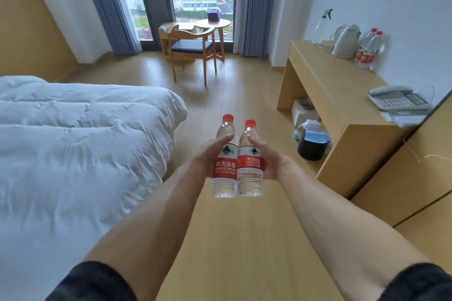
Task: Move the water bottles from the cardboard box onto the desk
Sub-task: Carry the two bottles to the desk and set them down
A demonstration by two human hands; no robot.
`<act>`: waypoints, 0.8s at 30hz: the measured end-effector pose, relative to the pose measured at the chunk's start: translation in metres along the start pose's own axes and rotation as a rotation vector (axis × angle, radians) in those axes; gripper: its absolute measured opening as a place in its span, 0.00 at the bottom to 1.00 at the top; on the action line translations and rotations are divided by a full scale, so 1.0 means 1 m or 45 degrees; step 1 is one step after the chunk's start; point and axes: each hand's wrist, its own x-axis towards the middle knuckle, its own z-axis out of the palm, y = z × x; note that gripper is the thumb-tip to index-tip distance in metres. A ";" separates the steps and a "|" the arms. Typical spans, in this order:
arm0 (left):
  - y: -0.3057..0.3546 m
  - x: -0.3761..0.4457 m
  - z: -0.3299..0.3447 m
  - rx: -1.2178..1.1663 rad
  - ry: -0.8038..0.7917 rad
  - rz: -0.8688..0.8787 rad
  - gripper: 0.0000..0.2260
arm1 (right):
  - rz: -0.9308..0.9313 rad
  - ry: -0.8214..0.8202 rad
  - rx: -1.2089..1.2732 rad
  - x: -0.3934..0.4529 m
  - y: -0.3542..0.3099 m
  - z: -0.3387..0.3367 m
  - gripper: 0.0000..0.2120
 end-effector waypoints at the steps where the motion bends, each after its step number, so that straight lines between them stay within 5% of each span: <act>1: 0.006 0.010 0.000 -0.011 0.001 -0.008 0.28 | 0.008 -0.016 -0.002 0.009 -0.008 -0.003 0.32; 9: 0.061 0.097 -0.018 -0.040 0.016 -0.027 0.28 | 0.018 -0.038 -0.018 0.092 -0.075 -0.018 0.33; 24: 0.233 0.308 -0.073 0.015 -0.254 -0.004 0.27 | -0.149 0.136 0.157 0.255 -0.240 -0.017 0.30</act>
